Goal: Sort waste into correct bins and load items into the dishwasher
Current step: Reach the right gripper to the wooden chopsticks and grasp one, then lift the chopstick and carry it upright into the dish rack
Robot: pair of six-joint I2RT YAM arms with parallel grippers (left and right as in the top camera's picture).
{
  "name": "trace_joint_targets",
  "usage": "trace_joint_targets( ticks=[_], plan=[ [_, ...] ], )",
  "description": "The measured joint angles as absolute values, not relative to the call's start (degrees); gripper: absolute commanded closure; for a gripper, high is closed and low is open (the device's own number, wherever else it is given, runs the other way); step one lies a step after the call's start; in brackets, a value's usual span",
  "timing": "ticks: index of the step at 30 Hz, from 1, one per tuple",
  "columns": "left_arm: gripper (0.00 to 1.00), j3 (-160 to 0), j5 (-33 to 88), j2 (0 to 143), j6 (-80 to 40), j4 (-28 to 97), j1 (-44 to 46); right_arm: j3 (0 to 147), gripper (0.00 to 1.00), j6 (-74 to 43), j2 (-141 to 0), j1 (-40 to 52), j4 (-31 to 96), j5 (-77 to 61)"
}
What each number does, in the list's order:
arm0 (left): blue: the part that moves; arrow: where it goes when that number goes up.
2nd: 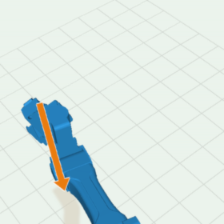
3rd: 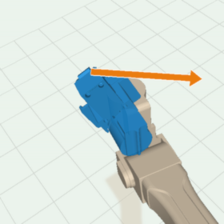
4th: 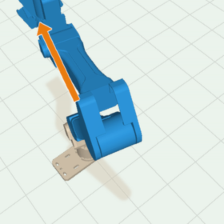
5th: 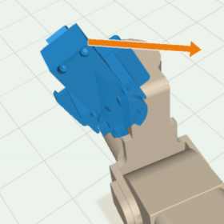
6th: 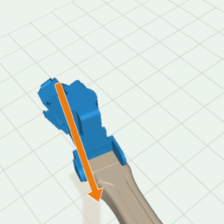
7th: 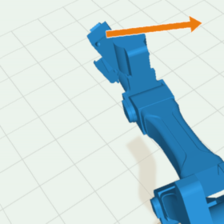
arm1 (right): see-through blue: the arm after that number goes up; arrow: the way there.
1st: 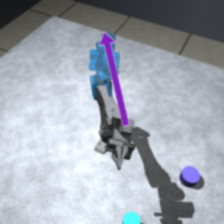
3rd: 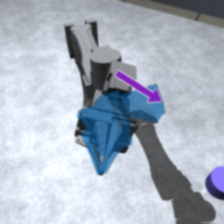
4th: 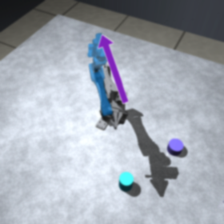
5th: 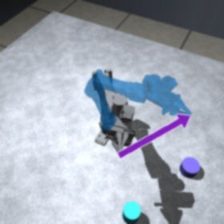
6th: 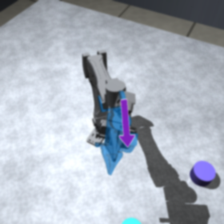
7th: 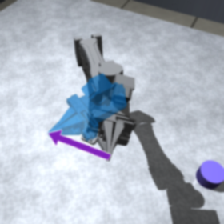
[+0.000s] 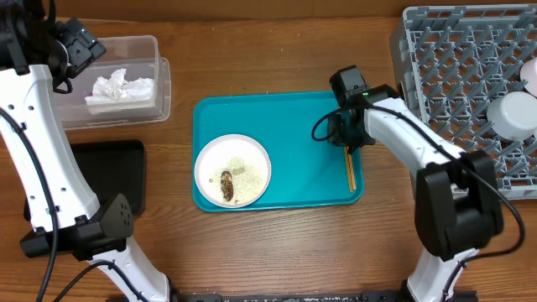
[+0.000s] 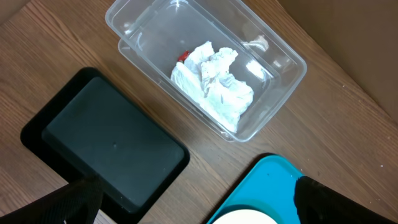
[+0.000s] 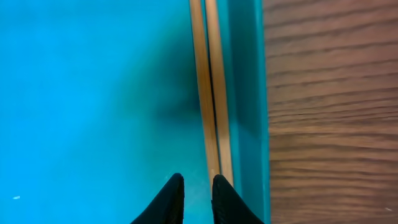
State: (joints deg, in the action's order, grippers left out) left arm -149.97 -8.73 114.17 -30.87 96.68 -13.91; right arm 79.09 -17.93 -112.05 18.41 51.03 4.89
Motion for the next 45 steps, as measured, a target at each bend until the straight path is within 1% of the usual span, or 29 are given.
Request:
trace_joint_targets(
  ticks=[6,21,26,31,35,39,43,45],
  plan=[
    [0.00,-149.97,-8.73,114.17,-30.87,96.68,-13.91,79.07,0.82,-16.51,-115.00,18.41,50.98,4.67],
    [0.00,-149.97,-8.73,114.17,-30.87,96.68,-13.91,79.07,0.82,-13.45,-116.38,18.39,50.61,4.67],
    [0.00,-149.97,-8.73,114.17,-30.87,96.68,-13.91,79.07,0.96,-12.64,-116.44,18.41,50.65,4.43],
    [0.00,-149.97,-8.73,114.17,-30.87,96.68,-13.91,79.09,0.96,-12.36,-116.44,18.39,51.05,3.31],
    [0.00,-149.97,-8.73,114.17,-30.87,96.68,-13.91,80.03,0.96,-12.19,-116.53,18.26,54.48,-2.44],
    [0.00,-149.97,-8.73,114.17,-30.87,96.68,-13.91,85.67,0.96,-11.68,-116.77,17.96,60.97,-6.90],
    [0.00,-149.97,-8.75,114.17,-30.87,96.66,-13.91,98.80,0.96,-9.30,-116.73,15.20,68.49,-8.71],
    [0.00,-149.97,-8.73,114.17,-30.87,96.68,-13.91,106.65,0.96,-7.62,-116.57,12.12,72.14,-8.71]
  ],
)
